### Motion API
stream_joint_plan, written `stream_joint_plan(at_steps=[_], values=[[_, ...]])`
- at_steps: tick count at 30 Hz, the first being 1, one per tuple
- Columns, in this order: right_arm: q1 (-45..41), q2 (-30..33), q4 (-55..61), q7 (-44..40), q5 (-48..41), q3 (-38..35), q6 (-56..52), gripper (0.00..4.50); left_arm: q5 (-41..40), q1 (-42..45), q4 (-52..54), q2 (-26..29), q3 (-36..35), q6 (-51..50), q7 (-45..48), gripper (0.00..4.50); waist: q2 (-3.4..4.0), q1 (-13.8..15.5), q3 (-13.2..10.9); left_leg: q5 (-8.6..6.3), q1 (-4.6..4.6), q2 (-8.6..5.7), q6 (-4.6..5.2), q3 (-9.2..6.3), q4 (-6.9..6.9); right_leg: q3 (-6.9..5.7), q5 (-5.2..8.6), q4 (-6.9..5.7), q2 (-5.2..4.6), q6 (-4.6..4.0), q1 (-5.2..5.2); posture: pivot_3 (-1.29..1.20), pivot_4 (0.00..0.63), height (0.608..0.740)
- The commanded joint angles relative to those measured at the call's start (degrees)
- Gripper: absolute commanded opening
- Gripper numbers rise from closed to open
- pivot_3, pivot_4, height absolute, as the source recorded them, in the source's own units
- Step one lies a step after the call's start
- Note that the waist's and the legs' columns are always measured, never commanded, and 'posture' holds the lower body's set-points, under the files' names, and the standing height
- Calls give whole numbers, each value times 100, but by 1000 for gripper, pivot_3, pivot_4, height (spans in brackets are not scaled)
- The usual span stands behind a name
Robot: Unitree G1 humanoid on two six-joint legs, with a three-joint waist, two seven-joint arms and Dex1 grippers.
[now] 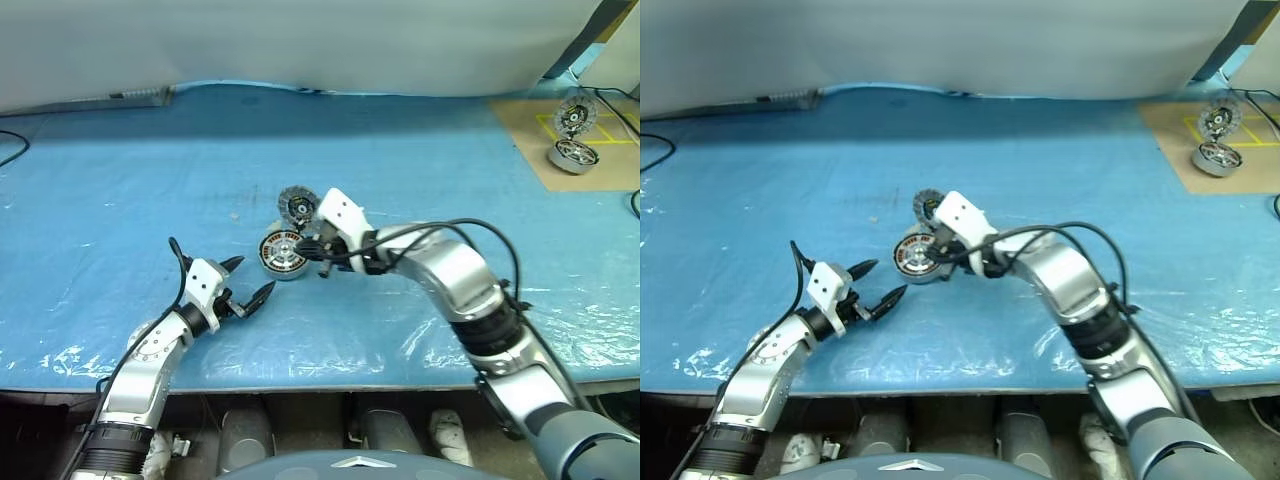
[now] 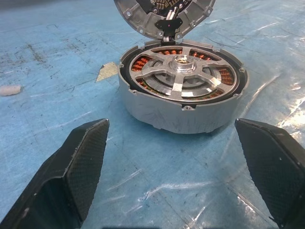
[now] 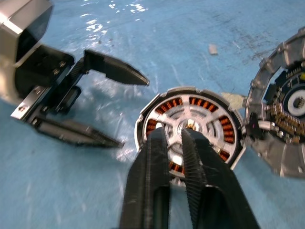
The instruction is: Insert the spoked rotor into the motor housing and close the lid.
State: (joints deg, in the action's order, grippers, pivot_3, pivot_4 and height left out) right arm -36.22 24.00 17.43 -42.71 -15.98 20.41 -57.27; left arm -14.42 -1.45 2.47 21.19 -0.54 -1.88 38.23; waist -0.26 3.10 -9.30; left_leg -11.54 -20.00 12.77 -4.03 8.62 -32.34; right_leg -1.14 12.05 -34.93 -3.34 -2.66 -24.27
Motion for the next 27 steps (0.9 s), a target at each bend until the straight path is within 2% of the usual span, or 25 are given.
stream_joint_plan(at_steps=[1,4,6,10,15,18,21,27], values=[[-10,534,-19,-75,94,-238,76,57,-76,10,192,42,-79,14,4,4500,0,-1,0,0,1,0,0,0,-1,0,0,-2,1,0,1,0,150,740],[-217,641,-821,315,591,-145,518,57,-75,42,174,37,-63,4,13,4500,0,-45,0,0,1,1,0,1,-6,1,-2,-6,1,-4,4,0,150,740],[-383,471,-1438,575,829,-175,920,57,-74,67,156,33,-54,4,20,4500,0,-78,0,1,-1,1,-1,4,-9,3,-5,-10,1,-8,4,0,150,740],[-887,-278,-3222,1076,977,-568,2308,57,-66,100,119,14,-47,30,26,4500,0,-103,0,1,-3,4,-2,6,-10,4,-5,-16,4,-11,-1,0,150,740],[-1652,-1116,-4979,858,544,-1283,3240,57,-58,53,92,5,-62,93,44,4500,1,-73,-1,1,-17,3,-1,8,-16,3,-6,-21,2,-14,-28,0,150,740],[-2017,-1416,-5663,580,309,-1596,3280,57,-46,23,97,-1,-63,109,40,4500,1,-65,-1,1,-23,4,0,8,-14,1,-5,-21,2,-16,-30,0,150,740],[-2202,-1648,-5870,71,-15,-1785,2906,57,-28,21,115,-14,-49,105,9,4500,2,-67,-1,1,-23,6,1,8,-14,-1,-5,-22,2,-17,-30,0,150,740],[-1764,-1688,-4891,-789,-635,-1772,1563,57,-1,22,76,-50,-36,144,-35,4500,3,-49,-2,1,-21,12,2,8,-18,-8,-3,-29,3,-20,-30,0,150,740]])
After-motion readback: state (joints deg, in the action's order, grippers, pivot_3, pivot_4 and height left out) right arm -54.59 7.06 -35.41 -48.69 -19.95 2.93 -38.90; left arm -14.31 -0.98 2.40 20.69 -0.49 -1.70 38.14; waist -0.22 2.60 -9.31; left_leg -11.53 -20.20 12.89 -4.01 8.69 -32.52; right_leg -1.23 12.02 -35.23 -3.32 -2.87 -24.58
